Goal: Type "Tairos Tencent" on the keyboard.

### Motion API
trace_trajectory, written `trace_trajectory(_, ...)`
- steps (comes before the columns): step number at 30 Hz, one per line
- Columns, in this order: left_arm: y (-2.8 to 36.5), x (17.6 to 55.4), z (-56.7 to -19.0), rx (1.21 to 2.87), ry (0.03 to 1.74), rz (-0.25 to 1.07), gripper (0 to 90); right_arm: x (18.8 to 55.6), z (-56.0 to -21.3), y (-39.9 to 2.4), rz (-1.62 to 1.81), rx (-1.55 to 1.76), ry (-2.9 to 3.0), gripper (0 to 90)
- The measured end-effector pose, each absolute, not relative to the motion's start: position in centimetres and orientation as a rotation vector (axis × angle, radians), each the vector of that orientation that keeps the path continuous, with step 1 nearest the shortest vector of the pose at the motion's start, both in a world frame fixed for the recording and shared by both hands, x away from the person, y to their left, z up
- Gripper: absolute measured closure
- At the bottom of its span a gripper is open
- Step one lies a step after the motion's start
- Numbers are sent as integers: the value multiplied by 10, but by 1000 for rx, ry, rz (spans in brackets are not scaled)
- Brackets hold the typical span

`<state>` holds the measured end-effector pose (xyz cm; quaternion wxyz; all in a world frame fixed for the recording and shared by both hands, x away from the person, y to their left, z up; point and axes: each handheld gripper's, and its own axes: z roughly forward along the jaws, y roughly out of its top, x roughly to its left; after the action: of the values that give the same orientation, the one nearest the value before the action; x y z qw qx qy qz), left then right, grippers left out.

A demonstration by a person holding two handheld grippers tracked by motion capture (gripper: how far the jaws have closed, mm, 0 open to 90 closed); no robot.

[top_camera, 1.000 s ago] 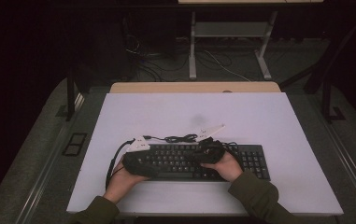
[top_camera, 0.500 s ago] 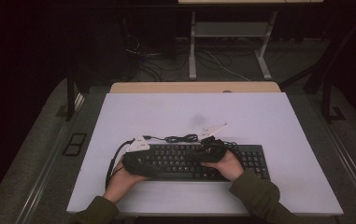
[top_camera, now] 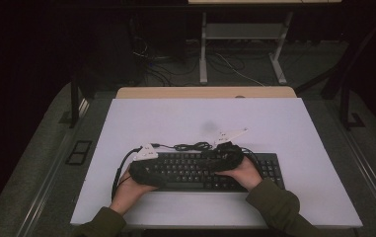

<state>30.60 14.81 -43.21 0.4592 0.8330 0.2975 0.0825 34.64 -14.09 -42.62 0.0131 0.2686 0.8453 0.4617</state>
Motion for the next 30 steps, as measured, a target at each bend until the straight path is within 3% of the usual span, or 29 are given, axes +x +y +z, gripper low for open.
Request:
trace_trajectory(7, 148, 307, -432, 2053, 732, 203, 219, 349, -427, -147, 1446, 856, 2609, 365)
trace_trajectory(14, 147, 309, -432, 2064, 728, 206, 322, 350, -427, -151, 1451, 877, 2594, 351)
trace_trajectory(23, 142, 313, -432, 2081, 722, 205, 520, 350, -428, -151, 1449, 875, 2594, 346)
trace_trajectory(30, 141, 316, -432, 2086, 715, 183, 749, 350, -428, -151, 1447, 879, 2592, 338)
